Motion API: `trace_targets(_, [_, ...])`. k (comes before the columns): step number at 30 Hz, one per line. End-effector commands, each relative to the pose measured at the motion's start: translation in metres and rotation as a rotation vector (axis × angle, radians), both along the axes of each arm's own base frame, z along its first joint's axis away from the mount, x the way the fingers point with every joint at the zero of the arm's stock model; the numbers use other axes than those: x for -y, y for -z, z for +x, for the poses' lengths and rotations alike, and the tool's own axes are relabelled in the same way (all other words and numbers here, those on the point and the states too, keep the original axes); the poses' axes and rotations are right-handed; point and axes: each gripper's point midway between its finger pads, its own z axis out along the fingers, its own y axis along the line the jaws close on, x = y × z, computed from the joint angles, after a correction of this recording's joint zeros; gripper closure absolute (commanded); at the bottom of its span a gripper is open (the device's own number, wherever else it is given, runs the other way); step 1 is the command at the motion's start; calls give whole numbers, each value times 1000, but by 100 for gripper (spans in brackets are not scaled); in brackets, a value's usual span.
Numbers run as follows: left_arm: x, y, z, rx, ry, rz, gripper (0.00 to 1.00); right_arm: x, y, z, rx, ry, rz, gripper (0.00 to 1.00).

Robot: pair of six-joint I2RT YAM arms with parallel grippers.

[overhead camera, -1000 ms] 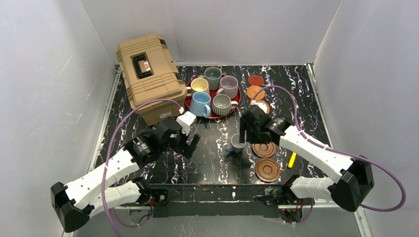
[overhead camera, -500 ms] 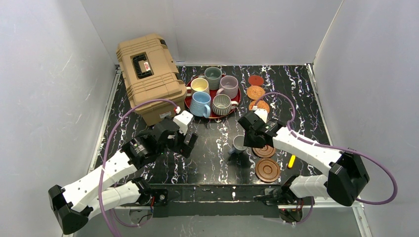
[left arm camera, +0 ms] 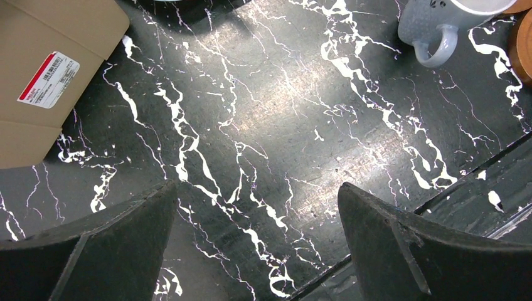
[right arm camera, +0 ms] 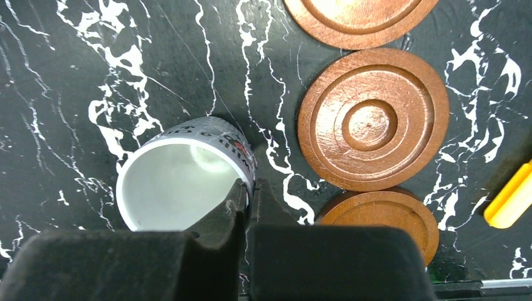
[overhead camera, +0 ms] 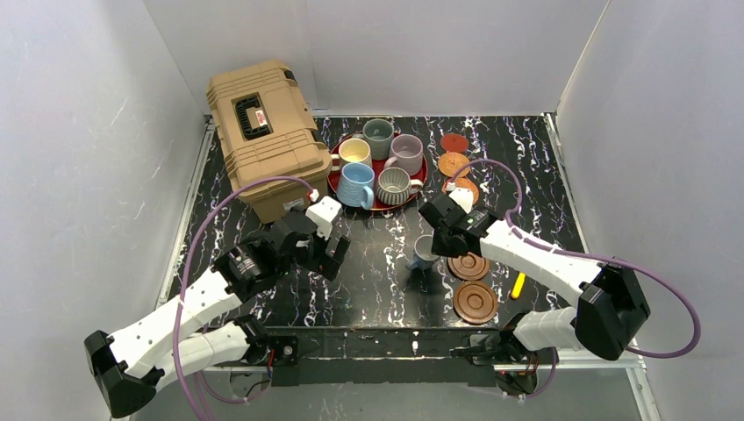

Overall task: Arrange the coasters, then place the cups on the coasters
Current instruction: Pick up the cup at the center of the board, then place the cup on the coaster.

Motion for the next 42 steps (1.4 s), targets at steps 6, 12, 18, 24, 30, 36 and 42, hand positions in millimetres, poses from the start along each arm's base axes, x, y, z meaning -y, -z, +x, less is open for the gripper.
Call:
trace_targets(6, [-9,-6,0,17,-44,-9,2,12,-83,70,126,63,-8,99])
trace_targets(12, [-9,-13,0,40,-53,-50,2,42,-92,135,115,136,-35,99])
trace_targets(18, [-9,-17,0,50,-52,-64,2,65,-81,200,109,222,2,99])
trace_targets(24, [-10,-15,2,51,-50,-42,2,72,-72,253,126,271,26,99])
trace_targets(30, [-10,-15,2,55,-48,-37,2,85,-60,292,129,323,41,99])
trace_targets(36, [-10,-16,2,58,-43,-39,2,89,-56,321,160,360,83,99])
trace_targets(42, [-10,-16,2,57,-41,-35,2,94,-53,341,183,396,90,99])
